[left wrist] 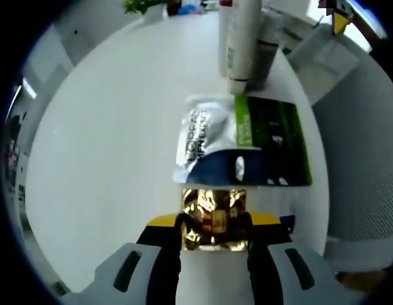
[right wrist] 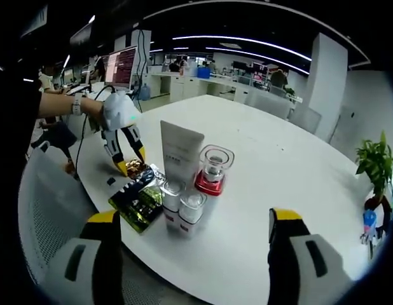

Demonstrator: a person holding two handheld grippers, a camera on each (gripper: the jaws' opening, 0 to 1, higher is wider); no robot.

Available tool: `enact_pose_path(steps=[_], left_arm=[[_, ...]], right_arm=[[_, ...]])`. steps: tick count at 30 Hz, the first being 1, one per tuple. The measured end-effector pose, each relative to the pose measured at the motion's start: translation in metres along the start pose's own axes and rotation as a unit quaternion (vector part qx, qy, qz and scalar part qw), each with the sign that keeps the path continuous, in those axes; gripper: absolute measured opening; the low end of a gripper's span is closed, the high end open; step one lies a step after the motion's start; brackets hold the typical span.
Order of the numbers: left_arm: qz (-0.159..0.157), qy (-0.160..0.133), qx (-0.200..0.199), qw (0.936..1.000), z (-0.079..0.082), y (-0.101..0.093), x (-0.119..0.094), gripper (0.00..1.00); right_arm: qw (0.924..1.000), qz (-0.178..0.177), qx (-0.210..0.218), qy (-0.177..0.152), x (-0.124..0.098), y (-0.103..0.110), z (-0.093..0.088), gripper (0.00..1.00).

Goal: Arrange the skincare products in the storage area until every visible bottle or jar stands upright without overlapping.

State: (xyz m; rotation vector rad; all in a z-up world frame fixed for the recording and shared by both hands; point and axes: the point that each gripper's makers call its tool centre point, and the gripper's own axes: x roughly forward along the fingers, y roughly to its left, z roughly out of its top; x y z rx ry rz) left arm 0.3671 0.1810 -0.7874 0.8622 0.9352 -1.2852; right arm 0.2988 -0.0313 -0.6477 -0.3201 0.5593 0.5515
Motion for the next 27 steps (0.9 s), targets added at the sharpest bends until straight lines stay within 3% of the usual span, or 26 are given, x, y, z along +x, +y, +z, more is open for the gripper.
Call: enact_pose_path(steps=[9,13,20,27], left_arm=[[0.013,-0.002,-0.002,0.9999,0.001,0.006,0.000,0.45],[0.034,0.000,0.018,0.9993,0.003,0.006,-0.002,0.47],[0.067,0.007,0.057,0.9961,0.006,0.001,-0.005,0.41],[0.107,-0.001,0.042,0.9934,0.006,0.011,-0.010,0.51]], right_arm=[[1.0000,0.000,-0.003,0.000,0.000,0.000,-0.001,0.97],[1.0000,-0.003,-0.002,-0.001,-0.001,-0.001,-0.002,0.97],[1.0000,0.002,-0.005,0.003,0.000,0.001,-0.005,0.97],[1.0000,0.003,-0.007,0.000,-0.002,0.002,-0.004,0.97]])
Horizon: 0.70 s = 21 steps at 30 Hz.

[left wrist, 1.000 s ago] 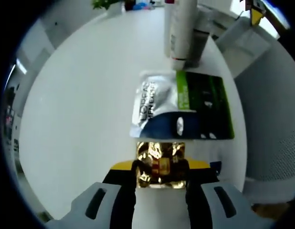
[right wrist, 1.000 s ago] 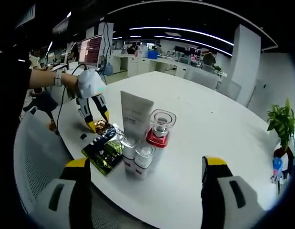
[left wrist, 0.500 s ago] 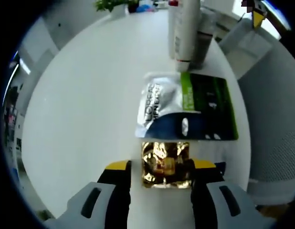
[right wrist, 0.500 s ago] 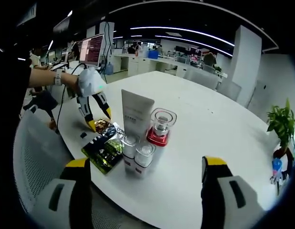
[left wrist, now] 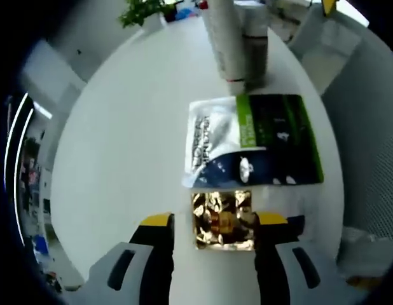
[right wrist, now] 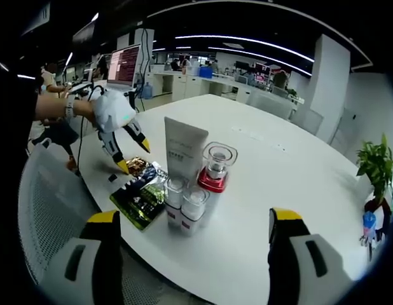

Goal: Arrange the skincare products in the storage area until every visible bottle or jar stands upright without overlapping.

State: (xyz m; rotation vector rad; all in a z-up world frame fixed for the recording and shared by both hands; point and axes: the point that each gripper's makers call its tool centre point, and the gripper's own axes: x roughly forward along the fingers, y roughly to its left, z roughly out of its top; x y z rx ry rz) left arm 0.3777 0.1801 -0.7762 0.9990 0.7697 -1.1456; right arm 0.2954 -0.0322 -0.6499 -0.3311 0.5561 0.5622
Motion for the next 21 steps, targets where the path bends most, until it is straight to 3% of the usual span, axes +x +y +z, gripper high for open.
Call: enact_pose_path(steps=[21], left_arm=[[0.019,-0.024,-0.046,0.9985,-0.0015,0.0011,-0.0063,0.53]], right_arm=[[0.9999,-0.006,-0.001,-0.009,-0.0055,-0.0039,0.0010,0.97]])
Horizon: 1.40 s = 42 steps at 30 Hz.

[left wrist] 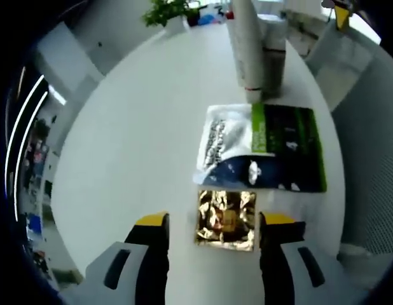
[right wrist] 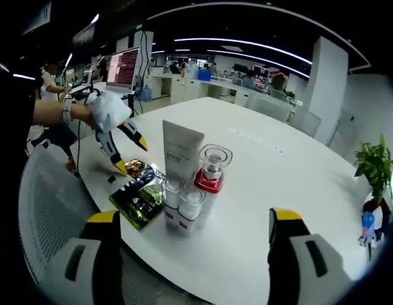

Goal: Arrange the skincare products in the storage area until every visible bottle or jar stands upright without overlapping.

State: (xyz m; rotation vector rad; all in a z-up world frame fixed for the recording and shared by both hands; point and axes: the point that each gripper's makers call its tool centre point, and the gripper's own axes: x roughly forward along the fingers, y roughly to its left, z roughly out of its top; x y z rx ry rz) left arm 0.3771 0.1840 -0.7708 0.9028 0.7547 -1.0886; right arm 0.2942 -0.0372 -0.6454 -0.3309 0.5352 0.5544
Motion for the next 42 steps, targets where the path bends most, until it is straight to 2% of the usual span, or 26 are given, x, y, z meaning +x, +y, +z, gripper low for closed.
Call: enact_pose_path(steps=[3,7,12,15,17,22,24,26,28,32,37,42], left_arm=[[0.010,-0.006,-0.007,0.9999,0.001,0.003,-0.005,0.53],[0.019,-0.029,-0.046,0.9983,0.009,0.007,-0.015,0.54],[0.029,-0.046,-0.073,0.9959,0.012,0.008,-0.026,0.57],[0.040,-0.043,-0.102,0.9930,0.010,0.008,-0.030,0.64],[0.042,-0.055,-0.125,0.9897,0.012,0.005,-0.034,0.68],[0.048,-0.093,-0.164,0.9809,0.020,0.000,-0.049,0.70],[0.054,-0.111,-0.188,0.9744,0.024,-0.001,-0.055,0.75],[0.056,-0.130,-0.213,0.9669,0.028,-0.003,-0.060,0.83],[0.059,-0.134,-0.221,0.9642,0.028,-0.005,-0.064,0.89],[0.074,-0.146,-0.234,0.9584,0.027,-0.007,-0.073,0.89],[0.094,-0.179,-0.267,0.9422,0.030,-0.010,-0.088,0.94],[0.118,-0.195,-0.278,0.9330,0.028,-0.010,-0.102,0.97]], right_arm=[[1.0000,0.000,0.000,-0.001,0.000,0.000,0.000,0.97],[1.0000,0.003,0.000,-0.002,0.000,0.000,0.000,0.97],[0.9999,0.009,-0.004,-0.004,0.002,0.002,0.001,0.98],[0.9999,0.014,-0.008,-0.003,0.003,0.004,0.002,0.97],[0.9998,0.017,-0.011,-0.003,0.004,0.005,0.002,0.97],[0.9996,0.021,-0.016,-0.003,0.003,0.006,0.002,0.97],[0.9996,0.023,-0.017,-0.004,0.003,0.006,0.002,0.97],[0.9995,0.026,-0.019,-0.003,0.003,0.007,0.001,0.97],[0.9994,0.027,-0.022,0.000,0.004,0.008,0.000,0.98],[0.9993,0.031,-0.022,-0.001,0.003,0.010,0.000,0.98],[0.9993,0.034,-0.017,-0.002,0.003,0.011,-0.001,0.99],[0.9993,0.033,-0.015,-0.005,0.003,0.011,-0.002,0.99]])
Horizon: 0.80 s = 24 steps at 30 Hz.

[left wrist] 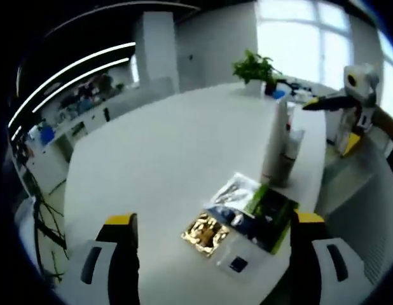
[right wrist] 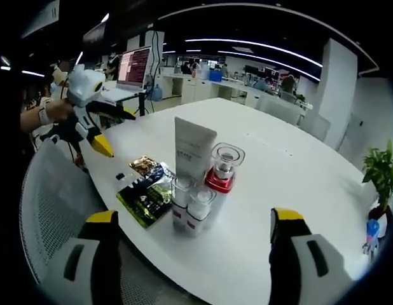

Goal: Arrange the skincare products in the storage area until every visible bottle or jar stands upright without overlapping.

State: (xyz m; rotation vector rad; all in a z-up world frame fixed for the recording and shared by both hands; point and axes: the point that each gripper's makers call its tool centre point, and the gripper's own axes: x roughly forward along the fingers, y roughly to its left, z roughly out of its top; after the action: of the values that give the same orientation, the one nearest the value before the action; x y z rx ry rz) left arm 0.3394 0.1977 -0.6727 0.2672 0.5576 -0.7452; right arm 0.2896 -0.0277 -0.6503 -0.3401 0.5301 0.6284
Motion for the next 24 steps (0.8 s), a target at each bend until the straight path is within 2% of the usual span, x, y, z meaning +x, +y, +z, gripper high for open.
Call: enact_pose_path(steps=[2,7,11,13,18,20,24], left_arm=[[0.021,-0.013,-0.013,0.9996,0.003,0.005,-0.005,0.97],[0.033,-0.035,-0.030,0.9984,0.006,0.005,-0.015,0.97],[0.057,-0.055,-0.039,0.9961,0.006,0.002,-0.025,0.97],[0.058,-0.061,-0.044,0.9955,0.004,-0.001,-0.029,0.97],[0.069,-0.073,-0.056,0.9934,0.002,-0.008,-0.035,0.97],[0.080,-0.086,-0.064,0.9910,0.004,-0.007,-0.039,0.97],[0.083,-0.101,-0.081,0.9881,0.004,-0.011,-0.044,0.97]], right_arm=[[1.0000,-0.003,-0.001,-0.005,-0.001,-0.001,0.001,0.99],[0.9999,-0.008,0.002,-0.013,-0.005,-0.001,0.001,0.99],[0.9991,-0.028,0.020,-0.024,-0.011,-0.008,0.000,0.99],[0.9985,-0.025,0.035,-0.032,-0.013,-0.008,0.000,0.99],[0.9979,-0.029,0.037,-0.045,-0.018,-0.005,0.000,0.99],[0.9974,-0.027,0.040,-0.054,-0.020,-0.003,0.002,0.99],[0.9960,-0.031,0.052,-0.066,-0.023,-0.001,0.000,0.99]])
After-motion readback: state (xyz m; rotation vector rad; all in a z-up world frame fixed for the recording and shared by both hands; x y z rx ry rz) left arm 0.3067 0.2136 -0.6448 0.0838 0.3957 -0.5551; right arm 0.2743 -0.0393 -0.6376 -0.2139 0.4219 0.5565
